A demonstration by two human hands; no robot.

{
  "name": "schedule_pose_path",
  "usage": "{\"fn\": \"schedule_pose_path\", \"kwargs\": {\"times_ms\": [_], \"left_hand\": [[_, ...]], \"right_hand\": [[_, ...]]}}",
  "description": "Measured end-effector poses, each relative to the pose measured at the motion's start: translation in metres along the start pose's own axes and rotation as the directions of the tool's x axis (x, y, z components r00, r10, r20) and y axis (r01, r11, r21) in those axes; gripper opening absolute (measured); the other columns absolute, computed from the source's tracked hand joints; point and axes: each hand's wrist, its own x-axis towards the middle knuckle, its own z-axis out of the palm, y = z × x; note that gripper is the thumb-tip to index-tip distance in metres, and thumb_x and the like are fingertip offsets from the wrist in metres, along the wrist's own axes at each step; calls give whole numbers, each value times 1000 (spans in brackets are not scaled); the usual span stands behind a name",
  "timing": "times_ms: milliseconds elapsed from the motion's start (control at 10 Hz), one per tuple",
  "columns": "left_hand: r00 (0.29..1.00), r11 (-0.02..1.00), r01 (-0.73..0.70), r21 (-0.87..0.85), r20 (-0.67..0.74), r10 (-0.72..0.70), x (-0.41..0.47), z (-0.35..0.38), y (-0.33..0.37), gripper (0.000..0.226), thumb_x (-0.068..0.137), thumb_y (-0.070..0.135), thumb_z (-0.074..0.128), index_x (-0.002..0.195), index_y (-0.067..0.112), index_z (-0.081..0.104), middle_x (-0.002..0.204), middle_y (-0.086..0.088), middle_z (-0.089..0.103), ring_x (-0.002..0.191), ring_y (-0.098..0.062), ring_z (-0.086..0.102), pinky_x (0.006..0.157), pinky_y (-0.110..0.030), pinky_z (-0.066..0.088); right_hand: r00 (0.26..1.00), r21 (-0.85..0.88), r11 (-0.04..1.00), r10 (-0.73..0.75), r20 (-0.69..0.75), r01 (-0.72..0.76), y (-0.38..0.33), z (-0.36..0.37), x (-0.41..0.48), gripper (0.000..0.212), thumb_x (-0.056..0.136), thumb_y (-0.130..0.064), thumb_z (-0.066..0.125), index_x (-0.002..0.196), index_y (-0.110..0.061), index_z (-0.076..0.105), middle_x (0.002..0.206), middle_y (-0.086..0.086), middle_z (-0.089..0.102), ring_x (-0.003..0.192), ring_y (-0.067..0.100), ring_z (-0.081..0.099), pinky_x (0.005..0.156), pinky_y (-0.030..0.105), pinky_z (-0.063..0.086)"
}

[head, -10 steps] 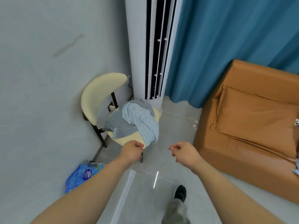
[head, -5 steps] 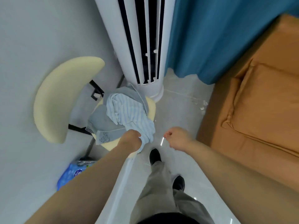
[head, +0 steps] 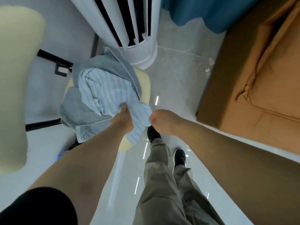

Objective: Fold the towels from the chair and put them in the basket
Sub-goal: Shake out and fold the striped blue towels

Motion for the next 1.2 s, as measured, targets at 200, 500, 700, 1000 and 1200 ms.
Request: {"fn": "schedule_pose_path", "kwargs": {"times_ms": [200, 500, 700, 1000, 1200], "left_hand": [[966, 939, -55, -340, -256, -36, -10, -25, -7, 48, 92, 8, 45, 140, 8, 52, 145, -11, 52, 125, -32, 54, 102, -35, 43], [807, 932, -205, -299, -590, -12, -136, -139, -26, 44, 94, 11, 59, 138, 12, 55, 134, -16, 58, 115, -34, 59, 95, -39, 47], [724, 966, -207, -156, -689, 44, -236, -192, -40, 27, 84, 0, 57, 101, 8, 75, 98, -17, 63, 92, -38, 61, 76, -42, 51], [434, 863, -128, -488, -810, -394, -361, -199, -18, 33, 92, 35, 68, 71, 10, 61, 66, -4, 60, 68, -25, 55, 62, -36, 38], [149, 641, -86, -763, -646, -749, -428, -174, 15, 27, 97, 34, 61, 83, 11, 63, 67, 0, 59, 68, -23, 53, 65, -34, 40]], "right_hand": [[997, -105, 993, 53, 61, -47, -1, -10, -11, 29, 102, -6, 35, 76, -9, 50, 76, 4, 47, 82, 23, 47, 58, 24, 35], [994, -32, 999, -46, -100, 42, -41, -61, -75, 28, 96, -13, 51, 117, -1, 66, 119, 12, 65, 111, 30, 61, 90, 30, 48], [933, 42, 945, -313, -176, 325, -95, -83, -96, 58, 89, -25, 69, 142, -19, 46, 138, 2, 55, 124, 21, 55, 100, 28, 44], [720, -144, 723, -689, -81, 676, -160, -122, -120, 34, 98, -35, 50, 70, -16, 45, 63, 1, 48, 59, 15, 42, 56, 32, 31], [526, -402, 418, -824, 208, 814, -164, -132, -154, 15, 99, -24, 48, 84, -19, 50, 75, 1, 55, 73, 23, 54, 66, 38, 46]]}}
